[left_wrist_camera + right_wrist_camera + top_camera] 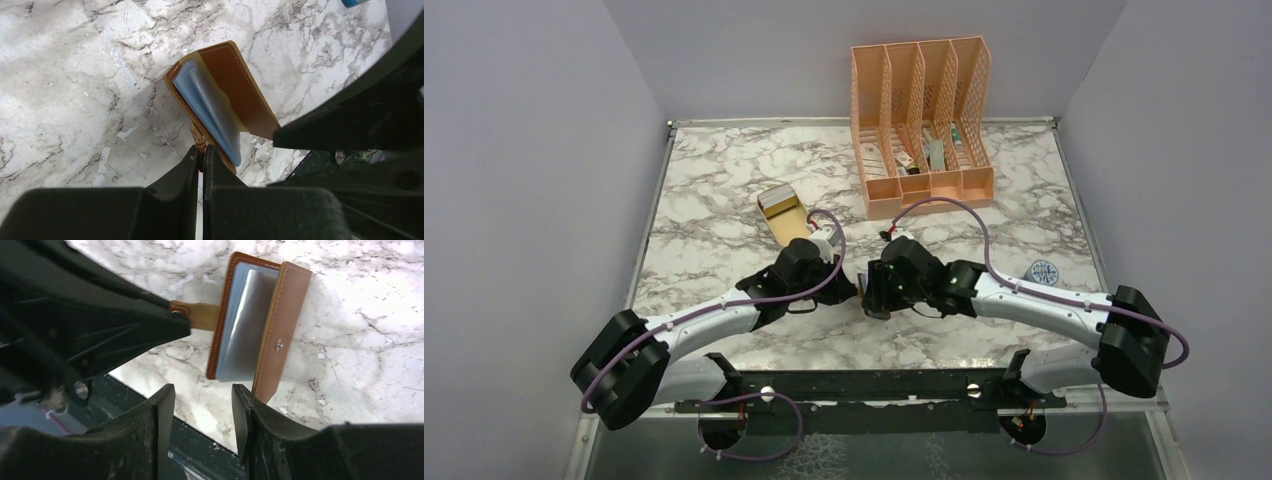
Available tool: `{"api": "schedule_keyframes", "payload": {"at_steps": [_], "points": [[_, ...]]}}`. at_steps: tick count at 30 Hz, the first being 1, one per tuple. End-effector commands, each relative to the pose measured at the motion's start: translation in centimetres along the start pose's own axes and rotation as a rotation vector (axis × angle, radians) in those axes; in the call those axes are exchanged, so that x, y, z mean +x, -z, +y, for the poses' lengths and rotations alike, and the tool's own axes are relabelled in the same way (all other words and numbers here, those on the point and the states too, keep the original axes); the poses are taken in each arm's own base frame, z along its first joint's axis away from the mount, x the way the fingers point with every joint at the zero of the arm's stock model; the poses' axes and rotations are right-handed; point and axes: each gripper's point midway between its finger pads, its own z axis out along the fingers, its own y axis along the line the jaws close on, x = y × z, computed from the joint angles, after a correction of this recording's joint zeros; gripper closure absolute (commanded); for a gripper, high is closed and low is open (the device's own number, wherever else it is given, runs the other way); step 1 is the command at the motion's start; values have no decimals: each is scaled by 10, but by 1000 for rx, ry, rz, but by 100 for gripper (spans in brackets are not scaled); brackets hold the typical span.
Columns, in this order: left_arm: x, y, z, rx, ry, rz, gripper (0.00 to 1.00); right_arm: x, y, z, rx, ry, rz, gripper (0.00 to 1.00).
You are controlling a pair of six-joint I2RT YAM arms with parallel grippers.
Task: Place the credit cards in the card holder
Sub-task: Open the card holder at the center of the board.
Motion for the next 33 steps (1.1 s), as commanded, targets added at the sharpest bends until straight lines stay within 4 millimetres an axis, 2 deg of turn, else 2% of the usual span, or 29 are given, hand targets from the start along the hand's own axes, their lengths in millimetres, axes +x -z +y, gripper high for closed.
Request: {"api": "schedule_keyframes", "payload": {"at_steps": [1, 4, 10, 15, 19, 24, 28, 33], "points": [[-19, 6, -15, 41, -15, -47, 100, -13, -13, -17, 135, -5, -48, 55], [-15, 6, -9, 22, -18, -37, 100, -11, -19, -38, 232, 9, -59, 55], [-13, 8, -7, 23, -15, -41, 100, -3, -33, -27, 151, 13, -38, 51], [-13, 8, -4, 19, -13, -43, 100, 4, -44, -40, 208, 12, -20, 54], [-10, 7, 3, -7, -18, -39, 100, 5, -39, -53, 276, -6, -35, 60], [-2, 5, 15, -39, -21, -22, 100, 2, -34, -52, 259, 5, -55, 60], [0, 3, 17, -37, -15, -17, 100, 2, -34, -45, 221, 19, -41, 56], [1, 1, 17, -31, -13, -12, 100, -3, -33, -39, 201, 24, -50, 56]]}}
